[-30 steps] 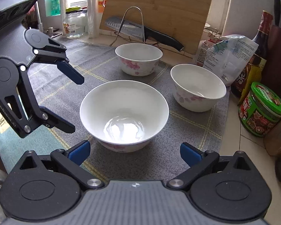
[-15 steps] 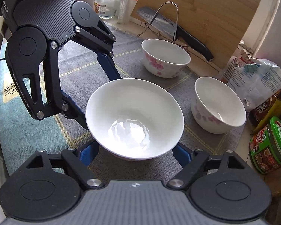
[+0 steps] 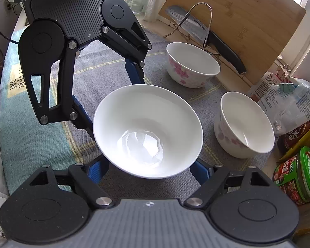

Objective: Organize plates and bowls

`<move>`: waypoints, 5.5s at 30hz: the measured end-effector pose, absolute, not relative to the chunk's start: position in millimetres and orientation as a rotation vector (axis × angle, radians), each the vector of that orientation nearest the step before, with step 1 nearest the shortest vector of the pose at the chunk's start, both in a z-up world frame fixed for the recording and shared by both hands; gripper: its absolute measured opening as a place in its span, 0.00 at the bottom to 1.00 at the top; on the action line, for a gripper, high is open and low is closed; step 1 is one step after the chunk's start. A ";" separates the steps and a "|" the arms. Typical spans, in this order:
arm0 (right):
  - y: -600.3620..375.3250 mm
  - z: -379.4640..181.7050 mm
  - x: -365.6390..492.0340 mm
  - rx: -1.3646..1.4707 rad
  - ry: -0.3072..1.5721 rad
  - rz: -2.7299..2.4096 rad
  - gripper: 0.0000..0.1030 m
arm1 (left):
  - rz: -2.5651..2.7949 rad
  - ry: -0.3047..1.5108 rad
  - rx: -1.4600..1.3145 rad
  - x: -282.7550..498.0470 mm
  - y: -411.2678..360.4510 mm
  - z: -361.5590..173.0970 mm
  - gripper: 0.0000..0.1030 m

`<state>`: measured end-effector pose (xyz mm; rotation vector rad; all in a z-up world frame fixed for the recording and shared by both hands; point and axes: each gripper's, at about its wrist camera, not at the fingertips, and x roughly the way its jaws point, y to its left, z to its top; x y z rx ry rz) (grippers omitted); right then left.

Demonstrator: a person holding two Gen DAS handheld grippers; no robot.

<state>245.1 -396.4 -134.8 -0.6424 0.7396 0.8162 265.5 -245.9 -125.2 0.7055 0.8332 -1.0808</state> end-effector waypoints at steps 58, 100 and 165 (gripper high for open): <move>-168.0 -116.3 222.8 -0.777 0.595 1.034 0.85 | -0.747 0.871 0.632 207.3 -27.4 -89.3 0.71; -159.1 -120.2 238.6 -0.654 0.669 0.976 1.00 | -0.707 0.874 0.486 212.8 0.8 -90.7 0.86; -338.6 -95.7 459.7 -0.094 0.901 0.724 0.87 | -0.233 0.798 0.152 336.1 -201.7 -95.9 0.88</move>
